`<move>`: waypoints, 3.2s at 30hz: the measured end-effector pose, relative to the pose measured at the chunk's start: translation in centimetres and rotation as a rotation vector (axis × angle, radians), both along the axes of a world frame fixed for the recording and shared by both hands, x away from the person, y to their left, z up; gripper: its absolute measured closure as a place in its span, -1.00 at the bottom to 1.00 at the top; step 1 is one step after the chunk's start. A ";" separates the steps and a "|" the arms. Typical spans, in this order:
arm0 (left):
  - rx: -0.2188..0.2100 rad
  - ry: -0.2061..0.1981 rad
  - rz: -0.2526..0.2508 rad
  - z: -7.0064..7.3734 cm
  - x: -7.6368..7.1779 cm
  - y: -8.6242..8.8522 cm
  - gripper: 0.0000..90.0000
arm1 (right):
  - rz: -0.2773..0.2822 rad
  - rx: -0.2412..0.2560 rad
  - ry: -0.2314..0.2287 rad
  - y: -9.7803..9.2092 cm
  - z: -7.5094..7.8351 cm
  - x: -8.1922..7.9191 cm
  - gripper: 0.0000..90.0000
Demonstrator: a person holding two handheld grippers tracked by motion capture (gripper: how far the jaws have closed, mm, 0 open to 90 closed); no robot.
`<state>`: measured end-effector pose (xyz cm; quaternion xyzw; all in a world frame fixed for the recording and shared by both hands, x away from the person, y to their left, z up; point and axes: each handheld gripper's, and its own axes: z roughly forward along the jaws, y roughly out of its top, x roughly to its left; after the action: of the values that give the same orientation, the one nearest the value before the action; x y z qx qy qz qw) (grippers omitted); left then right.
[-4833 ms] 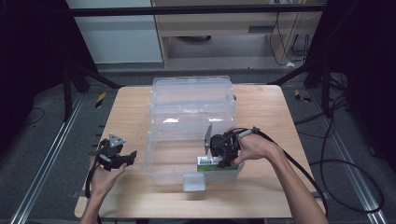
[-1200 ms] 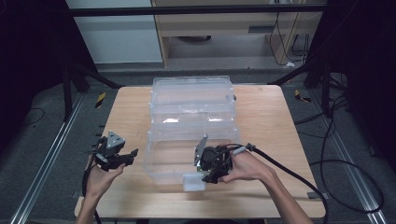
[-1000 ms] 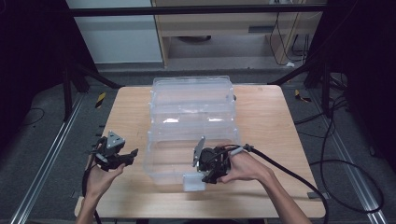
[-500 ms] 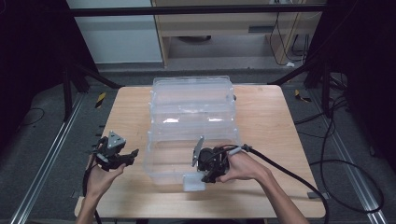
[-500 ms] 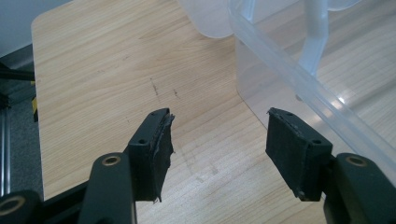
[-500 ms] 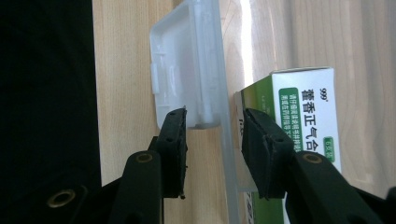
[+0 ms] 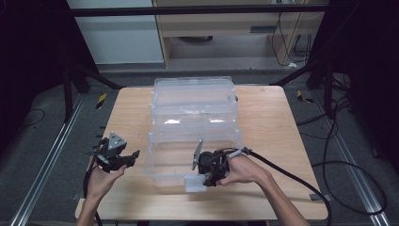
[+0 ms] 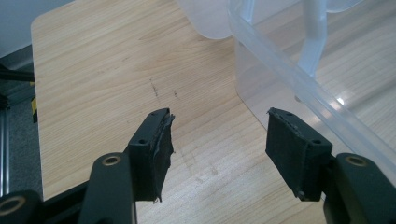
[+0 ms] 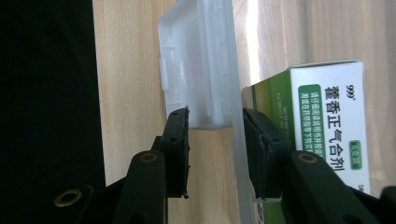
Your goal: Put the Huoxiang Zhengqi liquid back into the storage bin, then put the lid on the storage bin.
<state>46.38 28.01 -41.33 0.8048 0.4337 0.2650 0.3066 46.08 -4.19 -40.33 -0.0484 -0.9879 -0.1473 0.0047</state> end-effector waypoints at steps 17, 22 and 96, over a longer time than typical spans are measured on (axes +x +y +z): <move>0.004 0.003 -0.006 0.0 0.1 -0.2 -0.12 | -0.006 0.019 -0.008 -0.3 -0.1 -0.1 0.43; -0.003 -0.004 -0.012 0.5 0.3 0.0 -0.13 | -0.013 0.020 -0.006 -0.2 -0.1 -0.1 0.43; 0.367 -0.121 -0.518 13.4 8.3 -11.9 -0.12 | -0.005 0.014 -0.014 -0.3 0.1 -0.1 0.45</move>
<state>54.73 16.10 -27.95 0.9132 0.1403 0.2992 0.2387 45.97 -4.49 -40.21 -0.0500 -0.9867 -0.1545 -0.0021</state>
